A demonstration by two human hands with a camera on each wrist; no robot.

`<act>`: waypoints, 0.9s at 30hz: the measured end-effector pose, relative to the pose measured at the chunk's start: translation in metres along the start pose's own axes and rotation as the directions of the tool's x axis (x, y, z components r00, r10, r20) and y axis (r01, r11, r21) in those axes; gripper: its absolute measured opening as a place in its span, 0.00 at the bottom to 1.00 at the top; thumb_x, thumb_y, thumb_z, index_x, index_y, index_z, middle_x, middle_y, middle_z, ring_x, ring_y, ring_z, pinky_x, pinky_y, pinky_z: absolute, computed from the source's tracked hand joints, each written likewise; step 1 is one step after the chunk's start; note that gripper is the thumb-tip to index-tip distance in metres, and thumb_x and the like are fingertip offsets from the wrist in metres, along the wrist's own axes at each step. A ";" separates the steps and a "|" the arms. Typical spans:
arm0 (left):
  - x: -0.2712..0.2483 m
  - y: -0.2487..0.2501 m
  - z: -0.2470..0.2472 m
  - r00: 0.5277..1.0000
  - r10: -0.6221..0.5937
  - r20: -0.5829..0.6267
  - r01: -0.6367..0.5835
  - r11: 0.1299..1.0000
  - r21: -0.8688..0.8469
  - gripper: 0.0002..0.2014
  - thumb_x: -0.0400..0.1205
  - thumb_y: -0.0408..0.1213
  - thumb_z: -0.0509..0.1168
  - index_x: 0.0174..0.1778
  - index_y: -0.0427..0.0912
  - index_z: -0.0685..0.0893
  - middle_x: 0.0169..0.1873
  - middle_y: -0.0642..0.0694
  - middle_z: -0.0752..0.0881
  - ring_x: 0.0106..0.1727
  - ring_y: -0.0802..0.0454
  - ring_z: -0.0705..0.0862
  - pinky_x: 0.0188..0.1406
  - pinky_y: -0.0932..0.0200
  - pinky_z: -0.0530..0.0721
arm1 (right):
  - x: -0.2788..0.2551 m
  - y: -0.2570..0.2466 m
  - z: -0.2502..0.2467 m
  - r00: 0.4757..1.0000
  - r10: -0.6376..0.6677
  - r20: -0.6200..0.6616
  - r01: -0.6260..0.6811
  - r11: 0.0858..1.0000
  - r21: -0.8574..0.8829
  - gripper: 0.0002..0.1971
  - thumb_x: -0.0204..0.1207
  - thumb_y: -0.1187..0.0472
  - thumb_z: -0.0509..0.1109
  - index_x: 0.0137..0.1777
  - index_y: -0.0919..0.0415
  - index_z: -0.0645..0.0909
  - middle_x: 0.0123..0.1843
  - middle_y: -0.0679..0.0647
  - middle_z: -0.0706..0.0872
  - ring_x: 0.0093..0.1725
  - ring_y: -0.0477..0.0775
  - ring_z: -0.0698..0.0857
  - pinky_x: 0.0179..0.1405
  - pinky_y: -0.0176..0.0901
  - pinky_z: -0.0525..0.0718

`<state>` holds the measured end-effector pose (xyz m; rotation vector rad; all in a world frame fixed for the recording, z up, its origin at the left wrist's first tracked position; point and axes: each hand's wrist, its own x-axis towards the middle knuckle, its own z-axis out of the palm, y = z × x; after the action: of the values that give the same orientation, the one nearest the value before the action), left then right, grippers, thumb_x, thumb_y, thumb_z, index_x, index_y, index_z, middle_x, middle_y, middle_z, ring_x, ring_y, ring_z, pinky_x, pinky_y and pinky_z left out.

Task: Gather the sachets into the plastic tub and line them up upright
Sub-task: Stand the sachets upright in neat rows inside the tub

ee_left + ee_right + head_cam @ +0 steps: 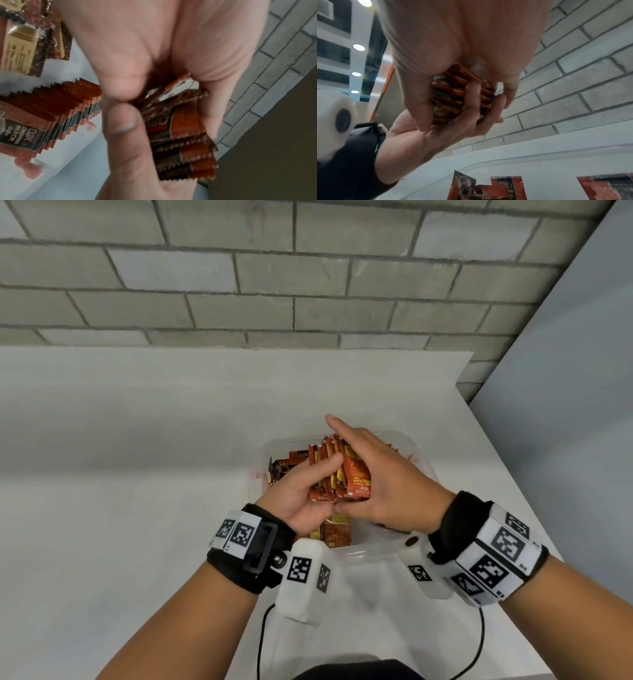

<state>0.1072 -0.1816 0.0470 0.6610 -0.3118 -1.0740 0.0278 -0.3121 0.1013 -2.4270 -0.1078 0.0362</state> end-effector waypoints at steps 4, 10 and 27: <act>0.003 0.002 0.005 1.000 -0.016 0.000 0.016 0.987 0.159 0.30 0.58 0.44 0.85 0.53 0.37 0.86 0.45 0.41 0.90 0.50 0.47 0.89 0.53 0.55 0.87 | 0.000 0.008 0.001 0.999 0.011 0.034 -0.013 0.998 0.062 0.57 0.64 0.55 0.83 0.79 0.32 0.41 0.68 0.42 0.67 0.68 0.38 0.69 0.68 0.29 0.68; 0.004 0.003 0.006 0.999 -0.037 -0.037 0.036 0.999 -0.018 0.26 0.67 0.50 0.80 0.56 0.38 0.89 0.53 0.37 0.88 0.57 0.44 0.87 0.53 0.51 0.87 | 0.001 0.014 0.002 0.998 0.031 -0.055 -0.024 0.992 0.121 0.56 0.63 0.54 0.83 0.78 0.32 0.43 0.73 0.43 0.68 0.70 0.35 0.67 0.66 0.23 0.64; 0.012 -0.001 0.013 0.993 -0.028 -0.118 0.039 0.995 0.087 0.08 0.72 0.34 0.67 0.45 0.40 0.87 0.35 0.45 0.89 0.39 0.51 0.89 0.39 0.58 0.87 | 0.002 0.012 0.003 0.998 0.059 -0.023 -0.061 0.993 -0.102 0.60 0.64 0.49 0.82 0.80 0.39 0.35 0.73 0.49 0.67 0.71 0.46 0.63 0.71 0.38 0.61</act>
<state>0.1051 -0.1971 0.0552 0.8081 -0.2499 -1.0534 0.0300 -0.3188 0.0912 -2.5321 -0.0285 0.0340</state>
